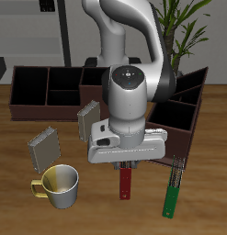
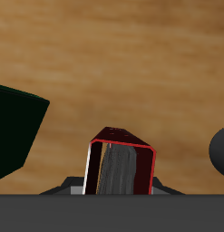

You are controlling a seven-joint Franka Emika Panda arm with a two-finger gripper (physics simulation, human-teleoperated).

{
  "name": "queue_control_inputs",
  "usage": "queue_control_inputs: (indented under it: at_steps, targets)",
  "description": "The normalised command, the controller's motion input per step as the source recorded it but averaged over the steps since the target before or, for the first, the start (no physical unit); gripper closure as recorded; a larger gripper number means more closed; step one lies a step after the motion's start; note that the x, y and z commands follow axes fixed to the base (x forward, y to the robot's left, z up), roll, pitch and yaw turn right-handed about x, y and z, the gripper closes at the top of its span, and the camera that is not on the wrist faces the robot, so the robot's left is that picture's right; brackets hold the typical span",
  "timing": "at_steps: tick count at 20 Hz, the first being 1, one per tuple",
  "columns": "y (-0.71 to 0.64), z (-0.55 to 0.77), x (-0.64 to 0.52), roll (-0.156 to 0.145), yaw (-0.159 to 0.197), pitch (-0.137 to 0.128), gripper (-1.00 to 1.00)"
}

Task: Place the red book into the left desk caddy's right compartment

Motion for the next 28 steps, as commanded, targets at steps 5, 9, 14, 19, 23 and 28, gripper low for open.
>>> queue_control_inputs:
  at_steps: [5, 9, 14, 19, 23, 28]
  targets:
    - [0.05, 0.59, -0.41, 0.013, 0.038, -0.037, 1.00]
    - [-0.05, 0.60, -0.47, -0.019, 0.024, -0.036, 1.00]
    - [-0.15, 0.79, -0.55, -0.044, -0.045, -0.059, 1.00]
    - [0.05, 0.51, -0.45, 0.005, 0.039, -0.042, 1.00]
    - [0.05, 0.46, -0.42, -0.020, 0.010, -0.031, 1.00]
    - [0.09, 0.41, -0.38, -0.024, -0.009, -0.029, 1.00]
